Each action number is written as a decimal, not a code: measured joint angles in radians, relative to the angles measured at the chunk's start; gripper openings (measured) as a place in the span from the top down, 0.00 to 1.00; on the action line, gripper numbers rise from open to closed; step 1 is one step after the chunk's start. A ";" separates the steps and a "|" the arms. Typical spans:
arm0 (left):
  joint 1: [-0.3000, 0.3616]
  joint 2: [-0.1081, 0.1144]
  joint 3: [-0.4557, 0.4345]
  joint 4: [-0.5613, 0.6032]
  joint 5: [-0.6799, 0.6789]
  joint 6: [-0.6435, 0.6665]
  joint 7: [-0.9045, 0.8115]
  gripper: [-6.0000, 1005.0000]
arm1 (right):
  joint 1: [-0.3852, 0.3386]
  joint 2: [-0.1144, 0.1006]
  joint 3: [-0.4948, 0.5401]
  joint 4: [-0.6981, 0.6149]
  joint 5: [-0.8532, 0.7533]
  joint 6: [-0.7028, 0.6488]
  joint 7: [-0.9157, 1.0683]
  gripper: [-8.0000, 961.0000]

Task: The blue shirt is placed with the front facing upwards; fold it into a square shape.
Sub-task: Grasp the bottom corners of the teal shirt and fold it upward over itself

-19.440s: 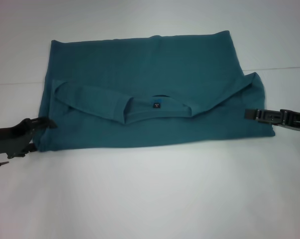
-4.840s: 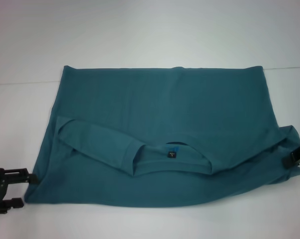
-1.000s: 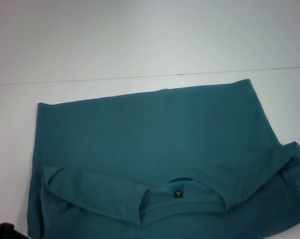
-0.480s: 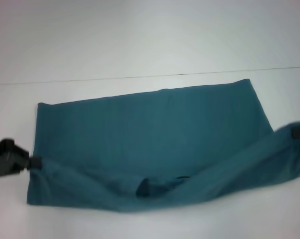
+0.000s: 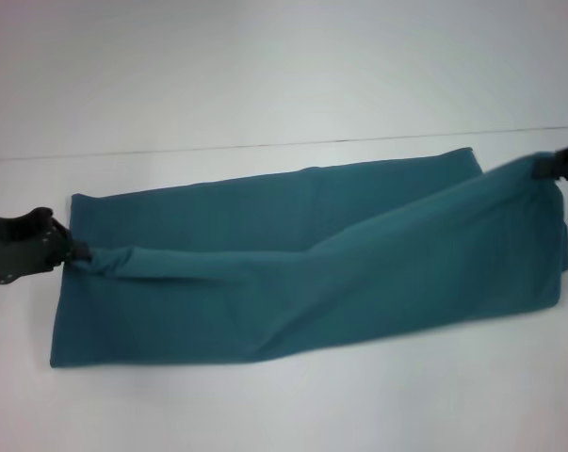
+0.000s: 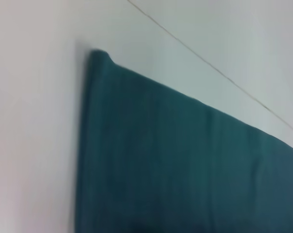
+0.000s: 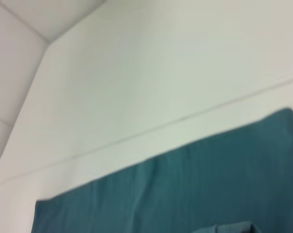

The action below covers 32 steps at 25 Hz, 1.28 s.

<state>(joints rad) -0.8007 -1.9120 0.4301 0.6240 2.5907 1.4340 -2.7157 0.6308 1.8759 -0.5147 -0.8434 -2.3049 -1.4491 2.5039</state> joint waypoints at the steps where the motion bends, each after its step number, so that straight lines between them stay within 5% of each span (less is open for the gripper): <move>1: -0.007 -0.004 0.023 -0.007 -0.002 -0.034 -0.015 0.97 | 0.010 0.005 -0.003 0.009 -0.001 0.021 -0.002 0.92; 8: -0.062 -0.028 0.057 -0.072 0.000 -0.224 -0.033 0.98 | 0.052 0.048 -0.091 0.065 -0.007 0.226 -0.015 0.92; 21: -0.043 -0.077 0.047 -0.092 -0.022 -0.468 -0.054 0.97 | 0.053 0.129 -0.131 0.088 -0.003 0.482 -0.040 0.91; 32: -0.062 -0.093 0.046 -0.097 -0.088 -0.536 -0.057 0.94 | 0.122 0.135 -0.143 0.170 -0.005 0.665 -0.048 0.91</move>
<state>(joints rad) -0.8629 -2.0049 0.4766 0.5267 2.5031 0.8979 -2.7722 0.7532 2.0106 -0.6580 -0.6733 -2.3102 -0.7842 2.4559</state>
